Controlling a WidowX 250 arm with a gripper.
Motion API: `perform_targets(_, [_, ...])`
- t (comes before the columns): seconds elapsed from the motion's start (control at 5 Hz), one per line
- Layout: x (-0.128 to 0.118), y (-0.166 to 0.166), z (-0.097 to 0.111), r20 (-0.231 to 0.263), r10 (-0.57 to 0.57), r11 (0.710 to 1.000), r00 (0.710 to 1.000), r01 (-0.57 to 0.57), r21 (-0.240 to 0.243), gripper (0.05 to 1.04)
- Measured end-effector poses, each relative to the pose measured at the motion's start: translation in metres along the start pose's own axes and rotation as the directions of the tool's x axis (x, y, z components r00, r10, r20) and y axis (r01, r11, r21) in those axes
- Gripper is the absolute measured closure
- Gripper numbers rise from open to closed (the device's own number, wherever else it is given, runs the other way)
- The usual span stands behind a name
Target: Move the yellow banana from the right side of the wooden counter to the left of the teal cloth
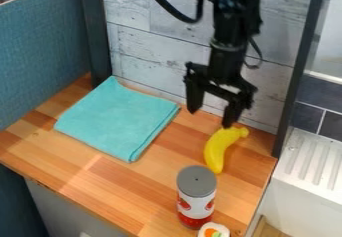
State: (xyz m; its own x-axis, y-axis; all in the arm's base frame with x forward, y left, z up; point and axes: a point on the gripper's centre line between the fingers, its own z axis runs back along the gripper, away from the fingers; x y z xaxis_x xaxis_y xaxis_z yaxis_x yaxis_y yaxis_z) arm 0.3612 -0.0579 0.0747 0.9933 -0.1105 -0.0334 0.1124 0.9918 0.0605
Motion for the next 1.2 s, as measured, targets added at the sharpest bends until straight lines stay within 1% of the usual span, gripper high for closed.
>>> perform_targets(0.2, [0.008, -0.01, -0.012, -0.006, -0.003, 1.0, 1.0, 0.003, -0.011, 0.083])
perform_targets(0.4, [0.014, -0.012, -0.026, -0.019, 0.012, 1.0, 1.0, -0.013, -0.009, 0.083])
perform_targets(0.6, [0.012, -0.013, -0.046, -0.075, 0.012, 1.0, 0.997, -0.012, -0.005, 0.083])
perform_targets(0.8, [0.01, -0.017, -0.058, -0.106, -0.002, 1.0, 0.994, -0.001, -0.027, 0.131])
perform_targets(1.0, [0.015, -0.018, -0.057, -0.089, 0.0, 0.999, 0.996, -0.003, -0.033, 0.401])
perform_targets(1.2, [0.015, -0.017, -0.056, -0.081, 0.015, 0.999, 0.997, -0.017, -0.027, 0.466])
